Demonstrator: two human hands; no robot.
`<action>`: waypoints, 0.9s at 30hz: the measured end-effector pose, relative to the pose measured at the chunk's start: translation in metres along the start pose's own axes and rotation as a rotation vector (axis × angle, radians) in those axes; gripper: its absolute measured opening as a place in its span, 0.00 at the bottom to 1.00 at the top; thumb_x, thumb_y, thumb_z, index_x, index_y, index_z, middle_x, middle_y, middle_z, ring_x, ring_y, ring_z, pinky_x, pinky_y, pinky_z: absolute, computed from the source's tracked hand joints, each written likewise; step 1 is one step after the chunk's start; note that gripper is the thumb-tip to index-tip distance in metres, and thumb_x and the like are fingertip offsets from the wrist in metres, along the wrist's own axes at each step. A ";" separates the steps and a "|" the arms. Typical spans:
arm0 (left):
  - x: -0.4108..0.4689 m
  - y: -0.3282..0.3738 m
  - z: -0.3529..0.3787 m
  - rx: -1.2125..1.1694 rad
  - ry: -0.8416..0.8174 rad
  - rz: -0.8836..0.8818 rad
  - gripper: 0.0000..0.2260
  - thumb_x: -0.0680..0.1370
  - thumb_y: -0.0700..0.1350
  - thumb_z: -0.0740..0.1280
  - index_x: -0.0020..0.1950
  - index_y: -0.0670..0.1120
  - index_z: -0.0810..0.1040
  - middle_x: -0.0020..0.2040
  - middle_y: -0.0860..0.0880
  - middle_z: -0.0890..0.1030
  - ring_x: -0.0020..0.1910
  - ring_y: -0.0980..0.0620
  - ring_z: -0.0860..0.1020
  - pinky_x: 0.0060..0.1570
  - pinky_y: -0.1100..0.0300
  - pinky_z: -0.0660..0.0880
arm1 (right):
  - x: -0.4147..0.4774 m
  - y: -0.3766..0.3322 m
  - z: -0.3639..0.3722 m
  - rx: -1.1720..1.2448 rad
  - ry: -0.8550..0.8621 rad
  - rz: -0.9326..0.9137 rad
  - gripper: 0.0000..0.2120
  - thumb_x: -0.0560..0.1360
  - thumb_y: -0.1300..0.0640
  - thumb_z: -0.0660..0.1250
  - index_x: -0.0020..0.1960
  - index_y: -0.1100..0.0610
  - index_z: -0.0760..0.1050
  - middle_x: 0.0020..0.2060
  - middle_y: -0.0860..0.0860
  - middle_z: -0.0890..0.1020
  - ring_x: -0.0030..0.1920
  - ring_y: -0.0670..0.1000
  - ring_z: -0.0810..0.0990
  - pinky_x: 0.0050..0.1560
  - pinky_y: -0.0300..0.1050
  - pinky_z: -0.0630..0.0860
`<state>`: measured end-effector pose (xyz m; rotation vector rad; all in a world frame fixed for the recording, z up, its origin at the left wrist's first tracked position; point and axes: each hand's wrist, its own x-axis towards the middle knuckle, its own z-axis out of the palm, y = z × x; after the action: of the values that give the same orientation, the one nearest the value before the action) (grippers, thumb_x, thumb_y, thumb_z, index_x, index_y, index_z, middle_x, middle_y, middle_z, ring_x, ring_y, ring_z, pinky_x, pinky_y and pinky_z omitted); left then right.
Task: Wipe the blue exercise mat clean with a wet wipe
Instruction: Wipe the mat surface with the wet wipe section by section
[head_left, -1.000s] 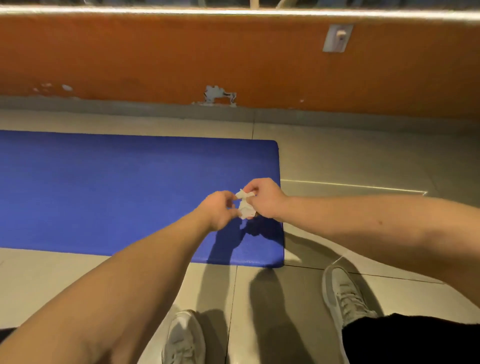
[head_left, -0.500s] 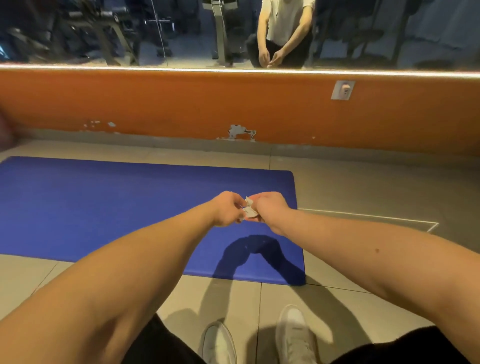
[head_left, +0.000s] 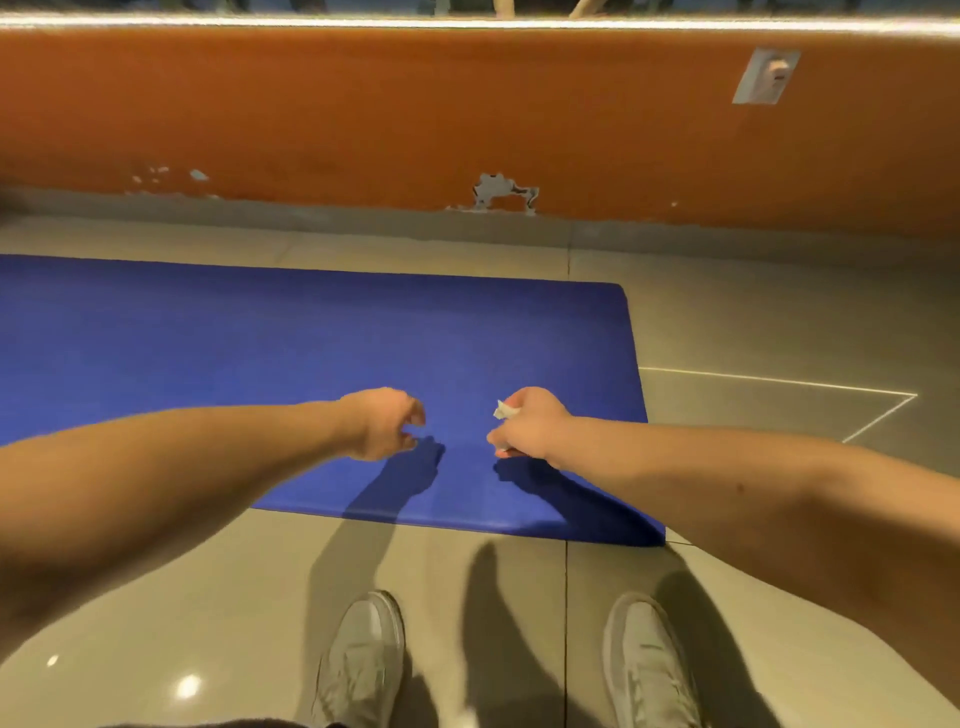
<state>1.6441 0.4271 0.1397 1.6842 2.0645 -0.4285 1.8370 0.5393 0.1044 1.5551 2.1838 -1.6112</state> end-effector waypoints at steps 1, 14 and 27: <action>0.002 -0.015 0.013 0.028 -0.008 -0.015 0.19 0.83 0.50 0.63 0.73 0.48 0.71 0.71 0.48 0.73 0.67 0.45 0.74 0.62 0.53 0.72 | 0.010 -0.001 0.009 -0.097 -0.002 -0.037 0.10 0.72 0.66 0.73 0.47 0.58 0.72 0.40 0.53 0.78 0.39 0.56 0.81 0.47 0.51 0.82; 0.061 -0.089 0.147 0.147 -0.117 -0.044 0.33 0.77 0.55 0.69 0.79 0.49 0.59 0.77 0.49 0.58 0.72 0.46 0.62 0.63 0.51 0.71 | 0.064 0.062 0.133 -0.422 -0.142 -0.188 0.29 0.75 0.68 0.68 0.74 0.62 0.65 0.71 0.54 0.63 0.70 0.52 0.71 0.69 0.42 0.69; 0.082 -0.098 0.186 0.390 0.000 0.106 0.43 0.74 0.65 0.67 0.79 0.44 0.53 0.76 0.44 0.56 0.71 0.43 0.62 0.63 0.51 0.69 | 0.077 0.075 0.166 -0.862 -0.026 -0.300 0.45 0.71 0.68 0.72 0.81 0.64 0.50 0.74 0.56 0.59 0.73 0.59 0.61 0.73 0.49 0.64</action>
<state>1.5610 0.3830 -0.0651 1.9988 1.9724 -0.8393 1.7674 0.4693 -0.0673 0.9656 2.6272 -0.5154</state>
